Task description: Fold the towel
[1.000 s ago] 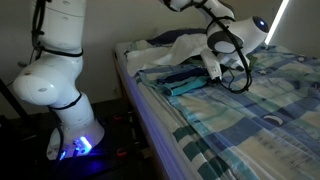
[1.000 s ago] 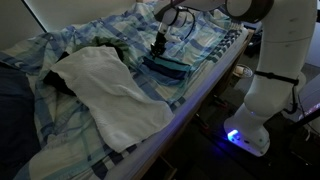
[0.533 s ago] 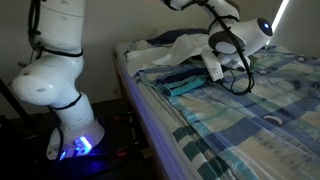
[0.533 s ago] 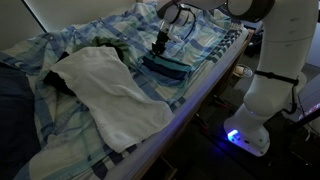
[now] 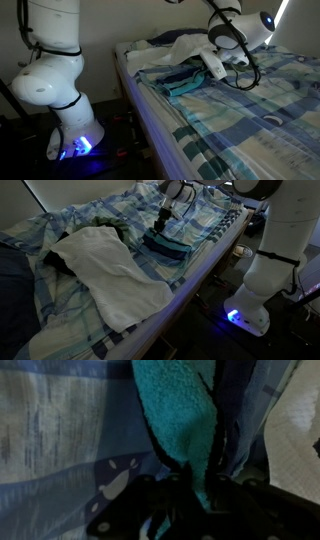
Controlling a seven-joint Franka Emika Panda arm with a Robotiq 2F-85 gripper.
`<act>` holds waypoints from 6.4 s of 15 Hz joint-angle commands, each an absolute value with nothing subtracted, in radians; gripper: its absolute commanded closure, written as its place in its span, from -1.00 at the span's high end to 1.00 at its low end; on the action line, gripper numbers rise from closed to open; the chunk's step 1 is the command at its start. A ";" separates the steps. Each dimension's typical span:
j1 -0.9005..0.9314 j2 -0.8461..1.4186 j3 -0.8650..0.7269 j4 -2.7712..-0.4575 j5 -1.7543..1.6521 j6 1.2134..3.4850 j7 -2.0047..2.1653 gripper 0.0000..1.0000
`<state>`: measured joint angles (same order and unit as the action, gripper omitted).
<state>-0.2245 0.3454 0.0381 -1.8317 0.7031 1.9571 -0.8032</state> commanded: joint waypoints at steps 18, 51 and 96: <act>-0.170 -0.001 -0.057 -2.149 0.709 1.965 -1.099 -0.94; -0.161 -0.234 -0.201 -2.416 0.653 1.965 -1.300 -0.94; -0.051 -0.421 -0.229 -2.470 0.584 1.930 -1.261 1.00</act>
<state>-0.0615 -0.4098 -0.2470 -2.4989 0.5723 1.9404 -1.2960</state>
